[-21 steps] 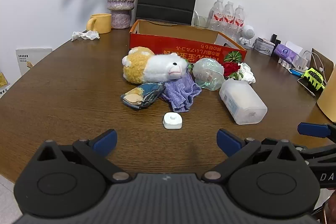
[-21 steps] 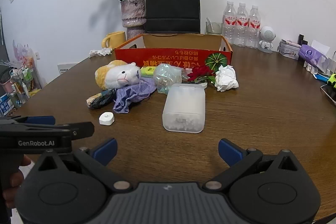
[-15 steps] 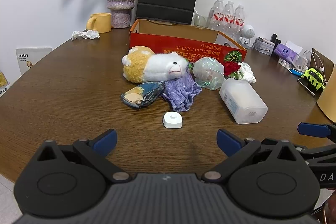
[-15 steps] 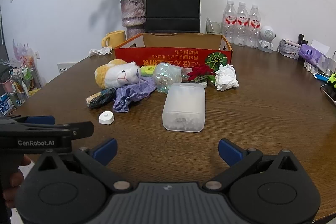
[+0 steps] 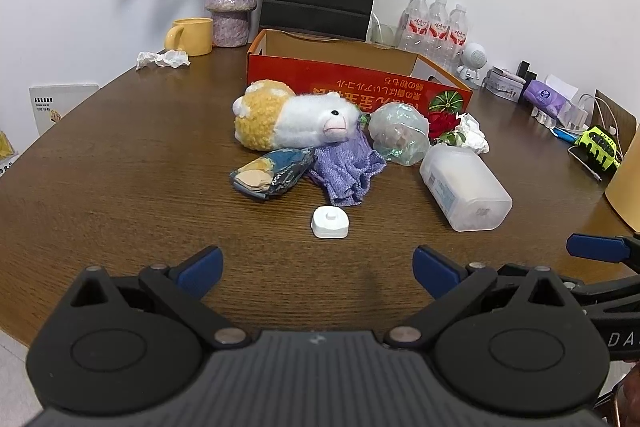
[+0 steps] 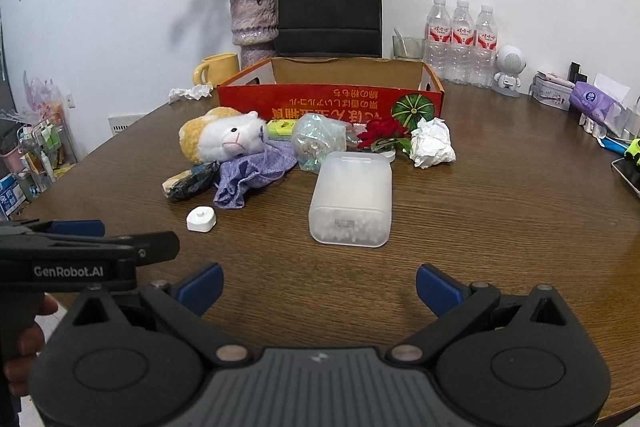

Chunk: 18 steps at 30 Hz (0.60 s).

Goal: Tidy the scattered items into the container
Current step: 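Move both tools toward the scattered items in front of the box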

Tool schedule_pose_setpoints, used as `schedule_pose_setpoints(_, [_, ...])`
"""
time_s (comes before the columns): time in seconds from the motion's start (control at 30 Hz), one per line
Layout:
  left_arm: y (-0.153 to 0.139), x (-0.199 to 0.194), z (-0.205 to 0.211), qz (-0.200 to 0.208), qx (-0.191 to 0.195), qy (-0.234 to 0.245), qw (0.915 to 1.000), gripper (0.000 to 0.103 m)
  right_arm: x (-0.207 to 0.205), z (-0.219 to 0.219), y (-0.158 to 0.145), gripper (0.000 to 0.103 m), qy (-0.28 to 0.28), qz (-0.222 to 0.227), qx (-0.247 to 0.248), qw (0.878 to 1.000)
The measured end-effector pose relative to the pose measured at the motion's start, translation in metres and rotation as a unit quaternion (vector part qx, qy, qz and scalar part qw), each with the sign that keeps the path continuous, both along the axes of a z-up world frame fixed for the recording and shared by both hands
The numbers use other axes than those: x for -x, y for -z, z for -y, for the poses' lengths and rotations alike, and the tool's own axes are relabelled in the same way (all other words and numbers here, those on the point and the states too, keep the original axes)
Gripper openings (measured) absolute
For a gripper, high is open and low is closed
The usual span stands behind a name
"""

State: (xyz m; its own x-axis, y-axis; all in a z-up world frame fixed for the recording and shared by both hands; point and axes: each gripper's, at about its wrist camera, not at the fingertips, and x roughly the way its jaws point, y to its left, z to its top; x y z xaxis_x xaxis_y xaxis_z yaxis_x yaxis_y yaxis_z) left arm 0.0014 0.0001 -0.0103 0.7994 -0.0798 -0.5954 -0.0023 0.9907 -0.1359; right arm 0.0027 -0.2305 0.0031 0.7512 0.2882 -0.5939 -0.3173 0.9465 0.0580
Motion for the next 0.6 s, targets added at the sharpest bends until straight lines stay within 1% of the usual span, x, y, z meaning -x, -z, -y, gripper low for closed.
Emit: schedule_pose_setpoints(0.6, [0.0018,-0.0001,0.0004,-0.001,0.001,0.0,1.0,0.103,-0.0009,-0.0003,-0.0011,0.103,0.0,-0.003,0.002,1.0])
